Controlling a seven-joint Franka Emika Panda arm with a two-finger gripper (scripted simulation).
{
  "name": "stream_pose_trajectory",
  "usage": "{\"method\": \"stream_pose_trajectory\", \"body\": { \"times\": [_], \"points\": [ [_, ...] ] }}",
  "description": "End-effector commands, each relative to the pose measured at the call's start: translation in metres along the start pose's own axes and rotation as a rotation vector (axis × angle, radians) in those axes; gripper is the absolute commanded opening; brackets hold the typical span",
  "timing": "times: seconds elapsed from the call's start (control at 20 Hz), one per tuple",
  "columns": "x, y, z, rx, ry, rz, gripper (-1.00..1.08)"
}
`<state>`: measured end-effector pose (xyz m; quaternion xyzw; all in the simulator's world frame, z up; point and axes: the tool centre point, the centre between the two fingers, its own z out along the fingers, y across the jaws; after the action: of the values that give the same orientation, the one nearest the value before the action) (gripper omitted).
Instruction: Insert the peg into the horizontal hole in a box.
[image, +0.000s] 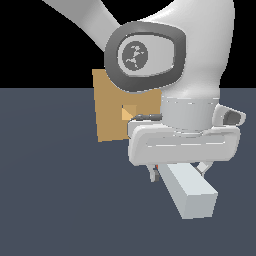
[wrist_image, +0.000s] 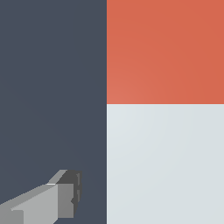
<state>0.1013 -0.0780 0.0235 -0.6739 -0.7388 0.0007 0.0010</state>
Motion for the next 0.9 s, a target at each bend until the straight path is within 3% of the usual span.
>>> {"method": "stream_pose_trajectory", "body": {
  "times": [0.0,0.1,0.15,0.85],
  "points": [
    [-0.0003,0.0014,0.0007,-0.002,0.0,0.0,1.0],
    [-0.0004,0.0019,-0.0005,-0.002,0.0,0.0,1.0],
    [-0.0004,0.0019,-0.0005,-0.002,0.0,0.0,-1.0],
    [0.0015,0.0004,-0.0018,-0.001,0.0,-0.003,-1.0]
  ]
}}
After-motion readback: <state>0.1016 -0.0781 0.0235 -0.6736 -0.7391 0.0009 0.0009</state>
